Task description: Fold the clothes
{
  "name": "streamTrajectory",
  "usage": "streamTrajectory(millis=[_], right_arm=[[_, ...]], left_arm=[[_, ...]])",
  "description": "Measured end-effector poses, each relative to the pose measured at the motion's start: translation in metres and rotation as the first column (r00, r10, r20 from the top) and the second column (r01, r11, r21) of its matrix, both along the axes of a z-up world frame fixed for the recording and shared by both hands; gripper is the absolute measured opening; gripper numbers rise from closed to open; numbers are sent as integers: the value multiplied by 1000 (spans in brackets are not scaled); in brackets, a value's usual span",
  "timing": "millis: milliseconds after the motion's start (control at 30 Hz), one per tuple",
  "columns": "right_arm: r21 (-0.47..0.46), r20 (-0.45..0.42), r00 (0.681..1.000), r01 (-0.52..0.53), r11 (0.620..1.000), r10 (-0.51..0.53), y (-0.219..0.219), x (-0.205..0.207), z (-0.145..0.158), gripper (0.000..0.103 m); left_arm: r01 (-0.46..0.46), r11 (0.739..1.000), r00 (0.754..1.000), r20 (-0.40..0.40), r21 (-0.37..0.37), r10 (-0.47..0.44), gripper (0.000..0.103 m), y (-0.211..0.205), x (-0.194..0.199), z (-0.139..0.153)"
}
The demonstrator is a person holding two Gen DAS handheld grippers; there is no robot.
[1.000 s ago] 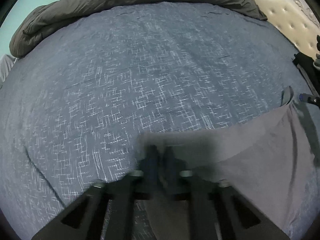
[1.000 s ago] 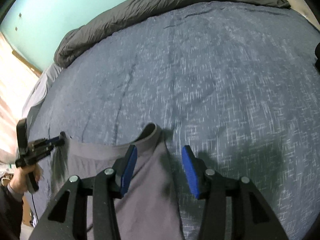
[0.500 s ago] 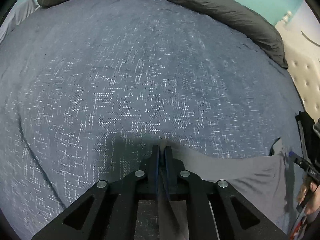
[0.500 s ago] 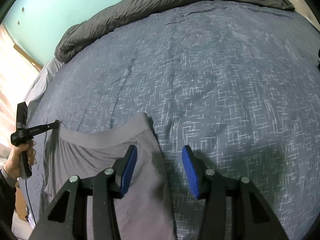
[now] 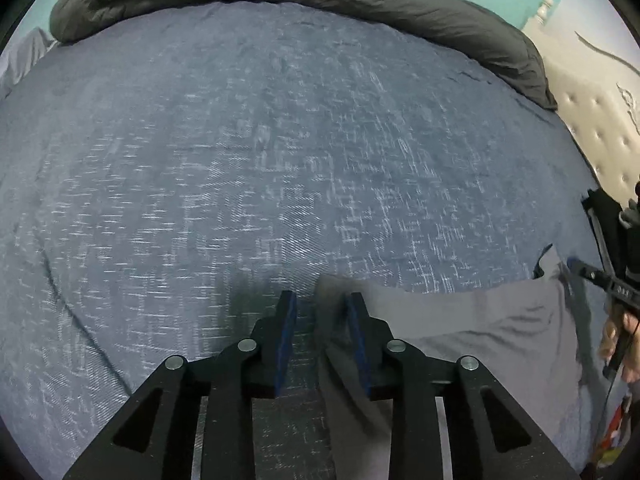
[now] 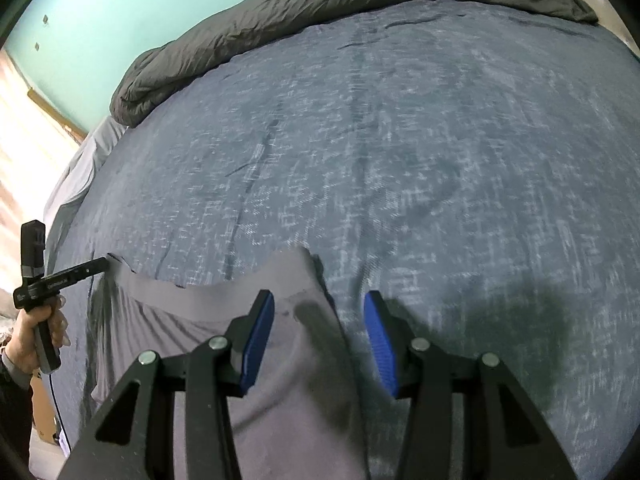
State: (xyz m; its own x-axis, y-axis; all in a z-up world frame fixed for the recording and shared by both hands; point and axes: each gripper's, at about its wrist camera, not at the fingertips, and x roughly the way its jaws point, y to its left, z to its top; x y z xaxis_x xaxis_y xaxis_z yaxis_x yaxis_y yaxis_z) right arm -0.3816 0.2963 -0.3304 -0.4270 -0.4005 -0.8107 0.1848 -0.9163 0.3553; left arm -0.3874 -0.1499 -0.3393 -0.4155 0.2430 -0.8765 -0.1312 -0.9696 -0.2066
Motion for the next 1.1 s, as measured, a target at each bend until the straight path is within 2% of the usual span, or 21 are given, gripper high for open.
streamTrajectory(millis=[33,100,133,167,200,300,567,867,967,1000,1033,1067,1100], right_arm=[[0,1,1000,-1,1000,1,-2,-2,-1,47],[6,-16,1000,2,1000,-2,-3,-4,0,47],[10,-25,1000,4,1000,-4,-3,-4,0,47],[13,-34,999,6,1000,-5,-4,-5,0,40],[16,-43,999,7,1000,-7,-4,-5,1,22],[26,-69,998,12,1000,-11,-6,-7,2,2],[52,-140,990,27,998,-20,-9,-11,4,1],[87,-66,997,38,996,-32,-16,-31,-16,1],[99,-41,998,40,994,-36,-18,-37,-23,1],[76,-30,998,52,996,-49,-14,-37,-22,2],[50,-19,998,64,997,-63,-10,-37,-22,2],[39,-26,997,79,996,-78,-4,-32,-16,5],[30,-36,995,93,995,-92,2,-27,-10,14]], left_arm=[[3,1000,1000,-3,-3,-3,18,0,0,0],[8,1000,1000,-11,-10,-8,6,-1,-1,1],[10,1000,1000,-15,-14,-10,4,-1,-1,1],[12,1000,1000,-19,-18,-12,4,-1,-1,1],[14,1000,1000,-23,-21,-14,3,-1,-1,2],[20,999,999,-35,-32,-21,3,-2,-2,3],[-5,1000,999,-50,-26,3,3,-5,-7,6],[-16,1000,999,-29,-25,15,3,-3,-13,-8],[-29,1000,999,-17,0,29,7,-10,-12,-13],[-39,999,999,-20,10,39,11,-14,-9,-10],[-55,998,998,-26,10,56,22,-18,-6,-6],[-66,998,997,-31,20,67,26,-24,-1,-1],[-73,997,997,-37,41,74,27,-33,8,4]])
